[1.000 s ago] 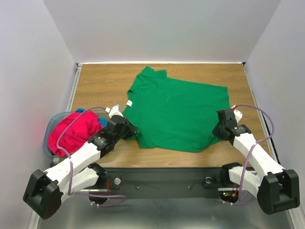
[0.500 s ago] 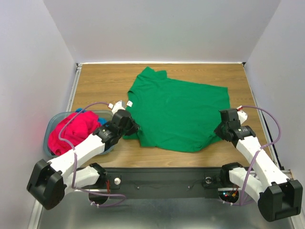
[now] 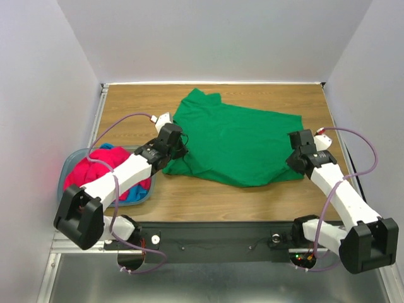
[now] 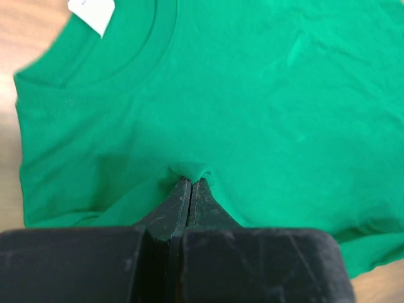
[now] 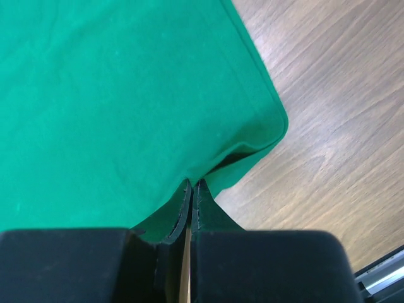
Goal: Fold and stack the t-shirts
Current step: Fold the tshirt
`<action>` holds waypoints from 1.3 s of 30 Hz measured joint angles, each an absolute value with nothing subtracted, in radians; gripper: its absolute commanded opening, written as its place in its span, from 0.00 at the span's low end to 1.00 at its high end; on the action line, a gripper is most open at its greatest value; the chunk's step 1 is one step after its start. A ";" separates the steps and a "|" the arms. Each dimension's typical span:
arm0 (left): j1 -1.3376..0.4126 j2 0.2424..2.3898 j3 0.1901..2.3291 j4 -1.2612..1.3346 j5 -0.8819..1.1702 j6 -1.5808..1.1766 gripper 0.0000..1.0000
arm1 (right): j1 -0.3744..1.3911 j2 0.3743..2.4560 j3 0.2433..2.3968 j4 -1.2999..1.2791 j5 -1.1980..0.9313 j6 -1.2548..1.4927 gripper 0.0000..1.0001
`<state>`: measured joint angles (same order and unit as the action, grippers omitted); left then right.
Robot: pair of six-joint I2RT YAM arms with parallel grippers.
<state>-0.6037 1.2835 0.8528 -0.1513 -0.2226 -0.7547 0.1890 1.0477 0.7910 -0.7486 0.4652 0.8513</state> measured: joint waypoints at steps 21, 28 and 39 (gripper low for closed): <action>-0.517 1.562 1.061 -0.080 -0.210 -0.627 0.00 | 0.118 1.346 0.910 -0.737 0.572 0.887 0.01; -0.501 1.638 1.114 -0.064 -0.211 -0.617 0.00 | 0.097 1.418 0.931 -0.723 0.572 0.890 0.02; -0.475 1.776 1.245 -0.067 -0.204 -0.564 0.89 | 0.062 1.542 1.009 -0.702 0.581 0.860 0.92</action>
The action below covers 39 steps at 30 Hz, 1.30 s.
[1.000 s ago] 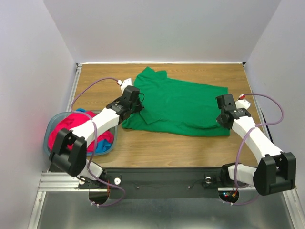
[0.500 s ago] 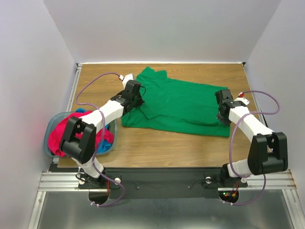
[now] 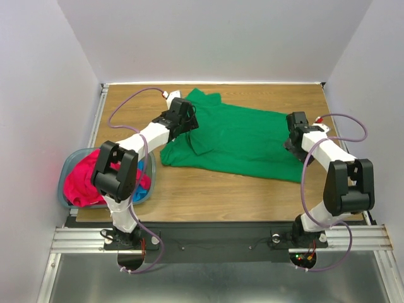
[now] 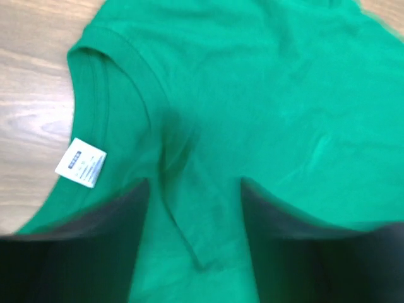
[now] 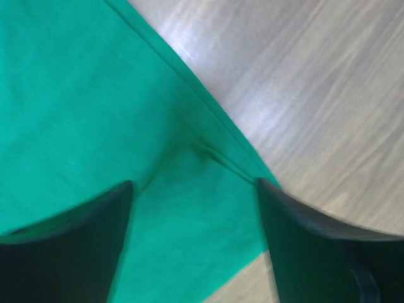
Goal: Fold and stack the t-shirts
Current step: Fold the tshirt
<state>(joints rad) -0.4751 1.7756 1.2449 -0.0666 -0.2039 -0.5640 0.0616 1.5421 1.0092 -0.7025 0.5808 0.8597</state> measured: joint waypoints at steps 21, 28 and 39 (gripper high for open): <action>-0.544 1.572 1.031 -0.002 -0.036 -0.630 0.94 | 0.058 1.343 0.824 -0.513 -0.029 0.597 1.00; -0.545 1.724 1.050 0.025 -0.012 -0.657 0.94 | 0.058 1.414 0.801 -0.459 -0.078 0.594 1.00; -0.546 1.843 1.136 0.035 -0.007 -0.680 0.94 | 0.058 1.464 0.789 -0.422 -0.051 0.594 1.00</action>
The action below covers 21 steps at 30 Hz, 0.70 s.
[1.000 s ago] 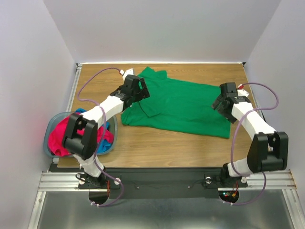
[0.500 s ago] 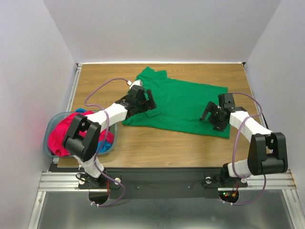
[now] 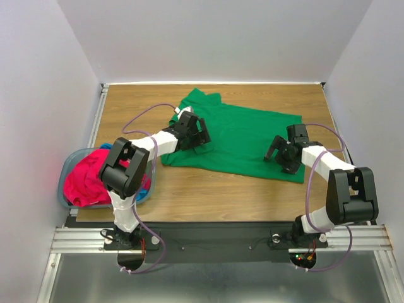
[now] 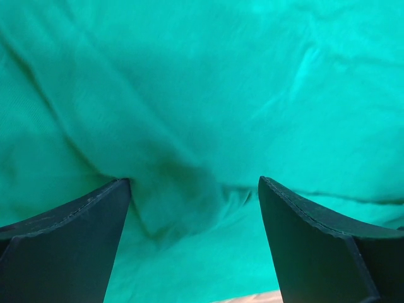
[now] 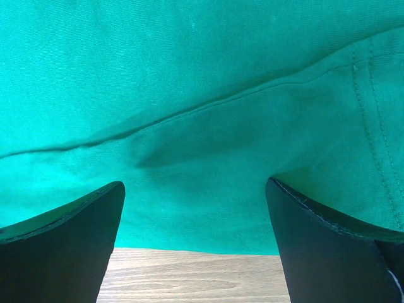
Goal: Fold and stack the t-shirts
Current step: Fold the tshirt
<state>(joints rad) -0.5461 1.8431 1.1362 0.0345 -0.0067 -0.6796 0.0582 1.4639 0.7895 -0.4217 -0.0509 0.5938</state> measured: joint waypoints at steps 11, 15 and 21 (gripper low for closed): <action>-0.546 2.059 1.410 0.051 0.028 -0.700 0.94 | 0.058 1.464 0.785 -0.410 -0.028 0.590 1.00; -0.551 2.095 1.489 0.046 0.036 -0.696 0.94 | 0.058 1.462 0.784 -0.410 -0.027 0.589 1.00; -0.557 2.094 1.594 0.013 0.010 -0.664 0.94 | 0.058 1.449 0.773 -0.406 -0.027 0.575 1.00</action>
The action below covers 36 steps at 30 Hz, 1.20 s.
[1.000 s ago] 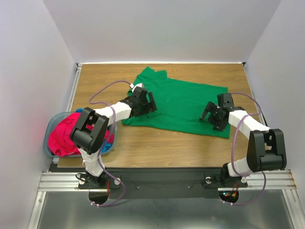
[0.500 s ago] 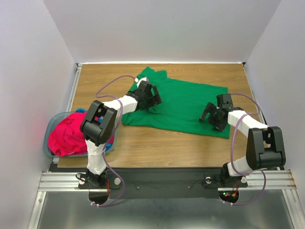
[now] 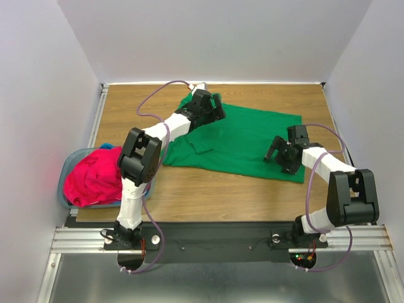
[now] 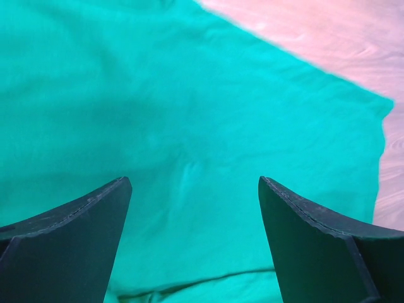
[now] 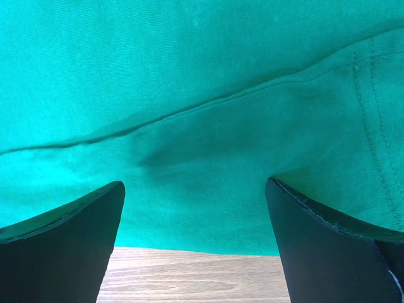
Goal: Fold and stack the t-shirts
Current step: Fold the tshirt
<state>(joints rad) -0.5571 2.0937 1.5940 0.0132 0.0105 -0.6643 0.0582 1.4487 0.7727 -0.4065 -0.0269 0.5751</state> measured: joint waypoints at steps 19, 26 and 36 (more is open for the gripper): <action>-0.582 1.734 1.119 -0.025 -0.077 -0.697 0.95 | 0.058 1.426 0.753 -0.405 -0.017 0.553 1.00; -0.582 1.821 1.119 -0.027 -0.070 -0.735 0.95 | 0.058 1.426 0.753 -0.405 -0.014 0.550 1.00; -0.582 1.912 1.219 -0.005 -0.035 -0.743 0.95 | 0.058 1.426 0.753 -0.405 -0.004 0.546 1.00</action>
